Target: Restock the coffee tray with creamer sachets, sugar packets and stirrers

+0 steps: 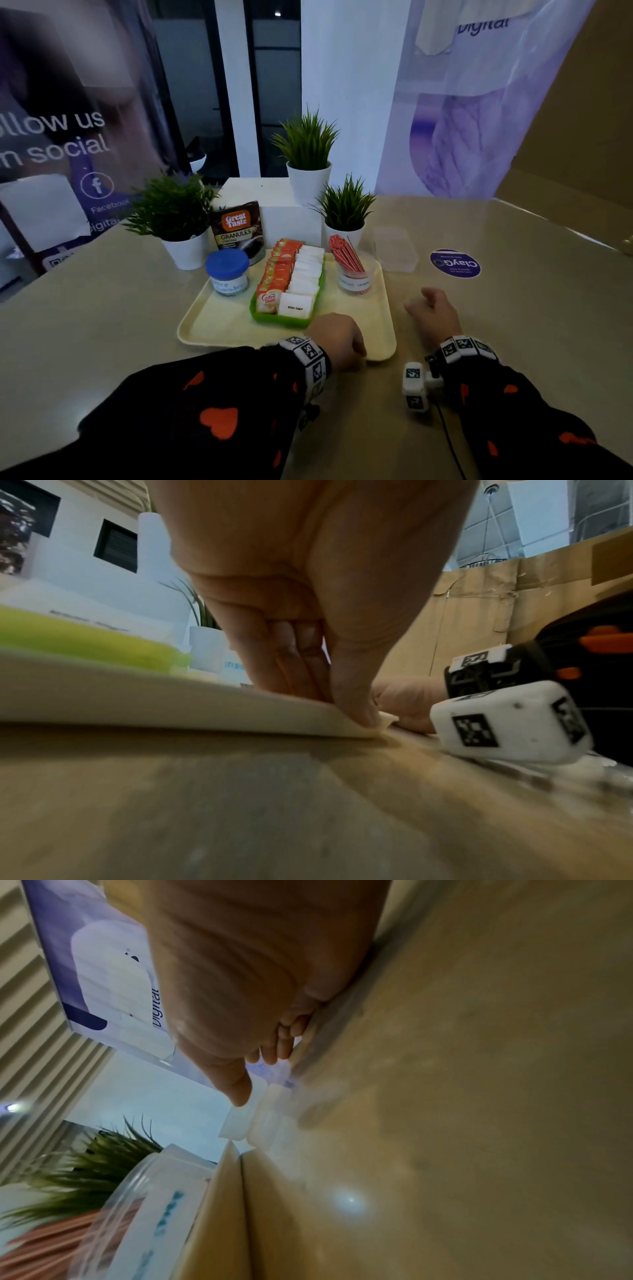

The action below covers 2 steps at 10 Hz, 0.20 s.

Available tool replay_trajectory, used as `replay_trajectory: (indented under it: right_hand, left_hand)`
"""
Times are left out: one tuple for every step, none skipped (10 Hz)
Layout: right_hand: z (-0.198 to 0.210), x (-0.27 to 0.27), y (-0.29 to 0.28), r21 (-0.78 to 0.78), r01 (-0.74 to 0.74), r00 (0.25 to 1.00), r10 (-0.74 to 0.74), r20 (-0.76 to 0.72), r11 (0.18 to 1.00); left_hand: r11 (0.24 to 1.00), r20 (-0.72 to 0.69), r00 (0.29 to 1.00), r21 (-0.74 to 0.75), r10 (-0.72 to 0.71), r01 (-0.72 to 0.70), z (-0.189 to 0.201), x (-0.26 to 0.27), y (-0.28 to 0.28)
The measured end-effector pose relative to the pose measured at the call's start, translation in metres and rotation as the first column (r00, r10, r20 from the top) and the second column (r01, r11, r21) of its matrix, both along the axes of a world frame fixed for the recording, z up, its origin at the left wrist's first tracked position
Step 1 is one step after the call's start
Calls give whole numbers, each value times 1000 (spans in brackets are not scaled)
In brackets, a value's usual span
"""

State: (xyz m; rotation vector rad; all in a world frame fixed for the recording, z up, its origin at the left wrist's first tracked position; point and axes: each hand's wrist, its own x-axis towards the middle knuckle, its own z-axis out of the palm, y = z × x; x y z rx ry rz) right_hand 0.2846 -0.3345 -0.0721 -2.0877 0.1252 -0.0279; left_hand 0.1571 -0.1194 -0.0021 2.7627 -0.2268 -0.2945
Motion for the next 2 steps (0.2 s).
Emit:
replay_trajectory:
  right_hand:
    - [4, -22, 5, -16, 28, 999, -28, -40, 999]
    - [16, -29, 14, -24, 11, 995, -13, -99, 1000]
  left_hand:
    - [997, 11, 998, -26, -69, 70, 2, -9, 6]
    - [997, 31, 998, -60, -50, 52, 16, -8, 21]
